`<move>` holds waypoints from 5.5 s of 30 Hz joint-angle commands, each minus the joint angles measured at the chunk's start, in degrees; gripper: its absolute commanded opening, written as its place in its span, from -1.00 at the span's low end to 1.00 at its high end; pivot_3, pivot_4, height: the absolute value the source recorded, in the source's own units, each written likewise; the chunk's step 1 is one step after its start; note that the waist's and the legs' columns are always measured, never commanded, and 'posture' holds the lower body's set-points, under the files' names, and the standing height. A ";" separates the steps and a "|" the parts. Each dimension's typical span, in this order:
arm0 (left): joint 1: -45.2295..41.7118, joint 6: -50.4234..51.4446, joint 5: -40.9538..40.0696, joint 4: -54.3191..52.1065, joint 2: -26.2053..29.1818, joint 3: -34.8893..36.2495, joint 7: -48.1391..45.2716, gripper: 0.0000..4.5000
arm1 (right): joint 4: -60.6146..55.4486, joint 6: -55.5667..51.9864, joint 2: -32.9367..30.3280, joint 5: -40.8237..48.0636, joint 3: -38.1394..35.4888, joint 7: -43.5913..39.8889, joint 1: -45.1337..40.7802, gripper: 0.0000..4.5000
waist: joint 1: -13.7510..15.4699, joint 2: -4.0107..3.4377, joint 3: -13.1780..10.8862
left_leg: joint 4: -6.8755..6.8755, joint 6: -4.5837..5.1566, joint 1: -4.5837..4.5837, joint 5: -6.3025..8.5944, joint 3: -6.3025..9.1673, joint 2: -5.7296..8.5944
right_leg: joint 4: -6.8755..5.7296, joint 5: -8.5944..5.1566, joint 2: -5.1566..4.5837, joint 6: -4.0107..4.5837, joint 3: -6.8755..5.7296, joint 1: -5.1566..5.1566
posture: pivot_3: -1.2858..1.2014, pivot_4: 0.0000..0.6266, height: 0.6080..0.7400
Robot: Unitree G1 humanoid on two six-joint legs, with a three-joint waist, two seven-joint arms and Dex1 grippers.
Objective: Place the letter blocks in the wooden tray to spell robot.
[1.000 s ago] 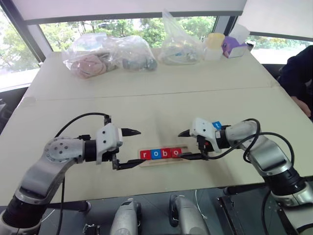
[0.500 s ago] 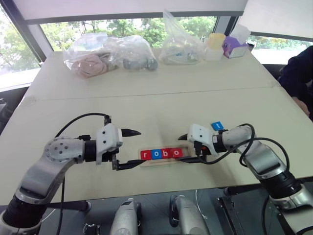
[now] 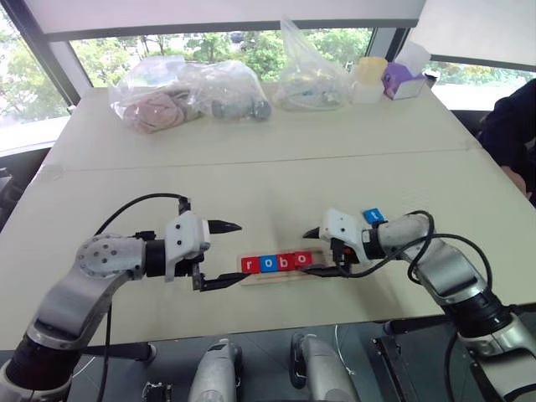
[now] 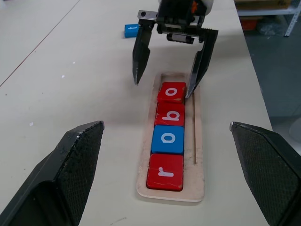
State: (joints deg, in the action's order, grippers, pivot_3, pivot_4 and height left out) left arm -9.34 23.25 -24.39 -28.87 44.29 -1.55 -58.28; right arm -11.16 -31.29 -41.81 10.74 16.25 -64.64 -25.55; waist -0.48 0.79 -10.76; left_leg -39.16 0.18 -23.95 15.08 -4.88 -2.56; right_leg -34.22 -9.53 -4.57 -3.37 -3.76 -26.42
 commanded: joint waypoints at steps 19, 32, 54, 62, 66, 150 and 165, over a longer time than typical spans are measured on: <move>-0.78 -0.32 -0.58 -1.44 -0.28 -0.48 0.58 1.00 | 3.14 7.53 -2.08 -5.11 -1.54 2.85 -0.06 0.78 | -0.05 0.00 0.00 | 0.00 0.00 0.00 0.00 -0.06 0.01 | 0.00 0.00 0.01 0.00 0.00 0.00 | 0.03 -0.52 1.00; -0.59 -0.30 -0.79 -1.59 -0.19 -0.52 0.84 1.00 | 4.30 9.11 0.57 -6.52 -1.01 4.00 -1.16 0.78 | -0.07 0.00 0.00 | 0.00 0.00 0.00 0.00 -0.06 0.01 | 0.00 0.00 0.02 0.00 0.00 0.00 | 0.03 -0.52 1.00; -1.27 -1.12 -0.28 -0.48 -0.75 -1.16 0.66 1.00 | 9.78 -7.77 2.57 0.21 -19.82 19.00 -4.35 0.78 | -0.08 0.02 0.01 | 0.00 0.00 0.00 0.00 -0.12 0.02 | -0.01 0.01 0.02 0.02 0.00 0.01 | 0.03 -0.52 1.00; -1.70 -1.64 0.06 0.17 -1.18 -1.56 0.71 1.00 | 5.98 -24.73 7.88 0.93 -23.97 32.21 -2.64 0.78 | -0.05 -0.01 0.02 | 0.01 0.01 -0.04 0.00 -0.12 0.02 | -0.01 0.10 0.02 0.15 0.00 -0.02 | 0.03 -0.52 1.00; -1.96 -2.01 0.35 0.56 -1.52 -1.96 0.75 1.00 | 4.52 -27.83 9.12 0.76 -24.67 36.62 -0.96 0.78 | -0.09 -0.01 0.02 | 0.01 0.01 -0.04 0.00 -0.11 0.02 | -0.01 0.07 0.02 0.11 0.00 -0.01 | 0.03 -0.52 1.00; -6.16 -2.85 1.45 3.70 -2.61 -3.67 -0.14 1.00 | 13.72 15.35 -15.11 1.20 -7.55 -10.76 3.23 0.99 | 0.14 0.01 -0.07 | 0.00 0.01 -0.30 0.00 0.06 0.08 | 0.11 -0.05 0.04 -0.06 -0.01 -0.17 | 0.03 -0.52 1.00; -4.54 -2.45 1.27 1.88 -1.42 -3.01 0.61 1.00 | 22.23 25.56 -12.64 -4.49 -4.17 -14.80 0.23 0.99 | 0.08 0.00 -0.07 | -0.03 0.01 -0.11 0.00 -0.03 0.07 | 0.07 -0.04 0.03 -0.07 0.00 -0.01 | 0.03 -0.52 1.00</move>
State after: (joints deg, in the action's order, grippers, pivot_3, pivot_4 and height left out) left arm -13.84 20.96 -22.98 -25.11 42.37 -5.89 -57.88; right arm 10.46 -6.71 -54.69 6.97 12.46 -79.30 -24.62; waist -0.41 0.79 -10.83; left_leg -39.19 0.19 -24.06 15.07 -4.91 -2.49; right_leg -34.16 -9.57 -4.54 -3.43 -3.76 -26.43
